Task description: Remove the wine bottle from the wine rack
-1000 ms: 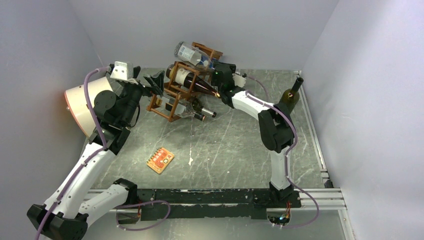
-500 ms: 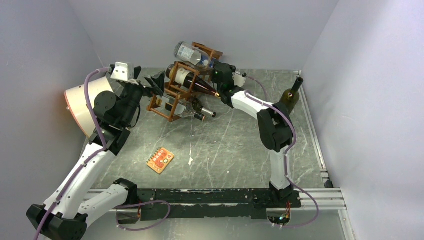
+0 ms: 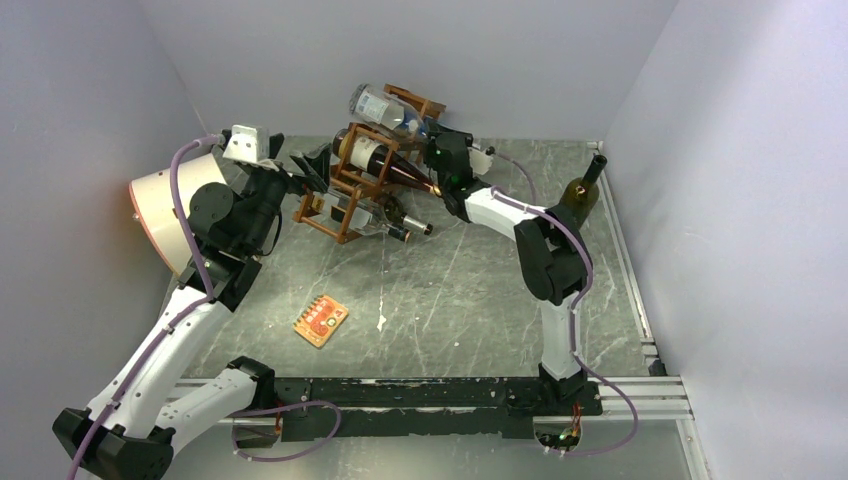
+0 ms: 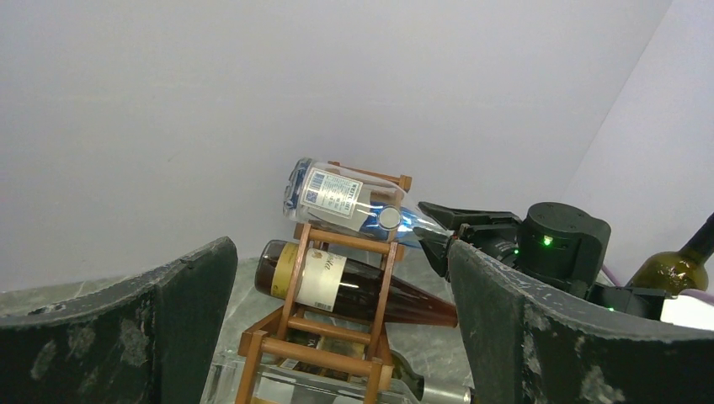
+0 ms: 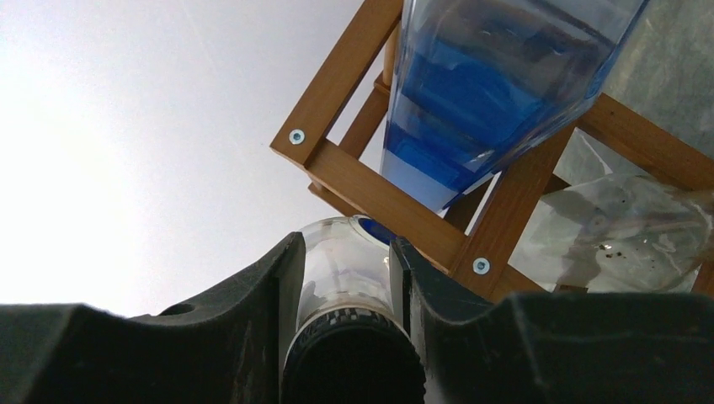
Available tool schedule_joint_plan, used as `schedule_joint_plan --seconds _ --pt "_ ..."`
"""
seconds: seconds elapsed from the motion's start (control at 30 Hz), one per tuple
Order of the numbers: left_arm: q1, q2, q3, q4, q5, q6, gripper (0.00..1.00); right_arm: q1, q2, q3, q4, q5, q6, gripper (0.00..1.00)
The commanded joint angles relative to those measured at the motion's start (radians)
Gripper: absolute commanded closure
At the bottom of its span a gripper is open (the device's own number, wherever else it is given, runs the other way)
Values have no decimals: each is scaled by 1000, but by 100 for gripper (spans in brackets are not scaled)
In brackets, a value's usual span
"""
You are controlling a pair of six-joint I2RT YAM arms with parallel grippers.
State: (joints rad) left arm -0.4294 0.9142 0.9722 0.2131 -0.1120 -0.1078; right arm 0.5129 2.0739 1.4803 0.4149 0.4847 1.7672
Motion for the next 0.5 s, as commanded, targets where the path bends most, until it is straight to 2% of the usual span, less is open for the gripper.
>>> schedule_joint_plan --seconds 0.0,0.2,0.47 --pt "-12 -6 -3 38 -11 13 1 -12 -92 -22 146 -18 -15 100" --pt "-12 2 0 34 -3 10 1 -16 -110 -43 276 -55 -6 100" --pt "-12 13 3 31 4 7 1 -49 -161 -76 287 -57 -4 100"
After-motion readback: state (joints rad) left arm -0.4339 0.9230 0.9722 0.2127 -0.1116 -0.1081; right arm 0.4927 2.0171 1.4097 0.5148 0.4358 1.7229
